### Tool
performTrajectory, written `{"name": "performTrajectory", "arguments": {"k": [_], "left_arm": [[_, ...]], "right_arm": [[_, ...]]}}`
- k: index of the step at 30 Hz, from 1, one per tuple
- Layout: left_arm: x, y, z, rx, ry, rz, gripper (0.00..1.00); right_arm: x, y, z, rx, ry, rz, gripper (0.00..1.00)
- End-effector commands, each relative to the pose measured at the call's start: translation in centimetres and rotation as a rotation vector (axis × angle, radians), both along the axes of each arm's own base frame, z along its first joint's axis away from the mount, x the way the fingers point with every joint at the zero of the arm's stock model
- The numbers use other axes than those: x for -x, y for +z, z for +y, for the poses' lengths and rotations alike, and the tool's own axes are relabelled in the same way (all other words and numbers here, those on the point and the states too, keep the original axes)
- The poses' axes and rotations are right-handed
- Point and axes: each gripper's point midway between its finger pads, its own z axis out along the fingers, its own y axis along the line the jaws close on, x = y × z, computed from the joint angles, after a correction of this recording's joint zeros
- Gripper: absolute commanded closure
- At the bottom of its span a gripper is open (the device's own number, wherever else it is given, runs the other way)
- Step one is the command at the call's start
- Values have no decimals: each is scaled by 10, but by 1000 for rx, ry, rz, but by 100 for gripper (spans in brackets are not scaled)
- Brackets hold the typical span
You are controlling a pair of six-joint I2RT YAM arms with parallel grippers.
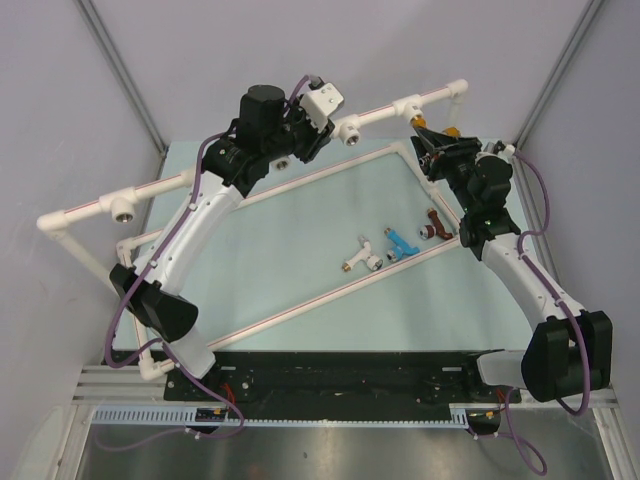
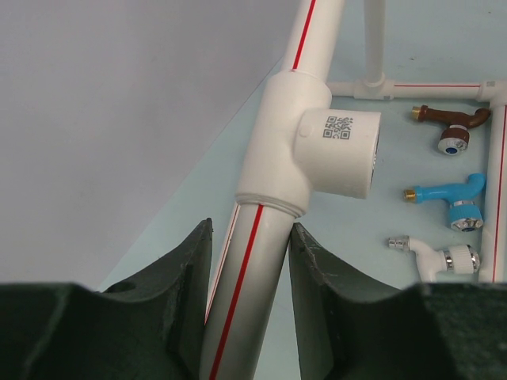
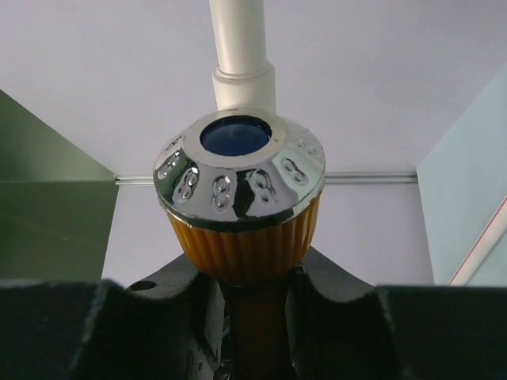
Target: Install the water faucets
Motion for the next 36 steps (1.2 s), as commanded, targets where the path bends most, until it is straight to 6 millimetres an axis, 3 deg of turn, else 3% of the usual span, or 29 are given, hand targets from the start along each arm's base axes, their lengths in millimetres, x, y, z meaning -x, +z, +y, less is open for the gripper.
{"name": "performTrajectory", "arguments": {"k": [1,5,8,13,22,30,36], "left_arm": [[93,-54,-43,25,-211,388,100],[91,-53,-42,26,-201,385,100],[89,-52,-41,23,-190,378,100],[88,-54,-40,14,-182,377,100],[86,-55,-38,7,-176,372,100],[84,-56,-39,4,-175,375,100],[80,-62,-42,-1,-173,387,100]], "right_arm": [[-8,4,0,-104,-22,16,82],[-4,8,-1,-53,-18,-13,49],[2,12,-2,-8,-15,-41,34],[10,12,-7,35,-22,-60,19],[29,-10,-22,147,-55,-35,0],[43,-10,-34,228,-82,-70,0],[48,4,-33,248,-86,-139,0]]}}
